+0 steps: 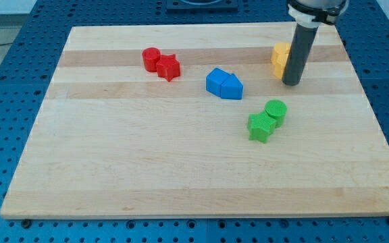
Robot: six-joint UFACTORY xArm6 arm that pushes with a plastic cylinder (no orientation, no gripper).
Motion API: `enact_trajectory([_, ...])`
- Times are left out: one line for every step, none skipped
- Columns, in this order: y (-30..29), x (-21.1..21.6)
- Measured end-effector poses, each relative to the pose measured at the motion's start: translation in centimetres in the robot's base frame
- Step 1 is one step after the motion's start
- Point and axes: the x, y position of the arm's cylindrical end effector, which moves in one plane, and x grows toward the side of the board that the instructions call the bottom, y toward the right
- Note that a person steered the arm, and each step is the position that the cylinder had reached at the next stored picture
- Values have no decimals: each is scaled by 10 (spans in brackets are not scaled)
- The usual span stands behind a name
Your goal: Separate green star from the green circle
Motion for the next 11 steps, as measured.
enact_trajectory([-3,0])
enact_trajectory([-3,22])
enact_trajectory([-2,38])
enact_trajectory([-3,52])
enact_trajectory([-3,67])
enact_trajectory([-7,89])
enact_trajectory([-35,114])
enact_trajectory([-65,115])
enact_trajectory([-93,115])
enact_trajectory([-126,111])
enact_trajectory([-160,94])
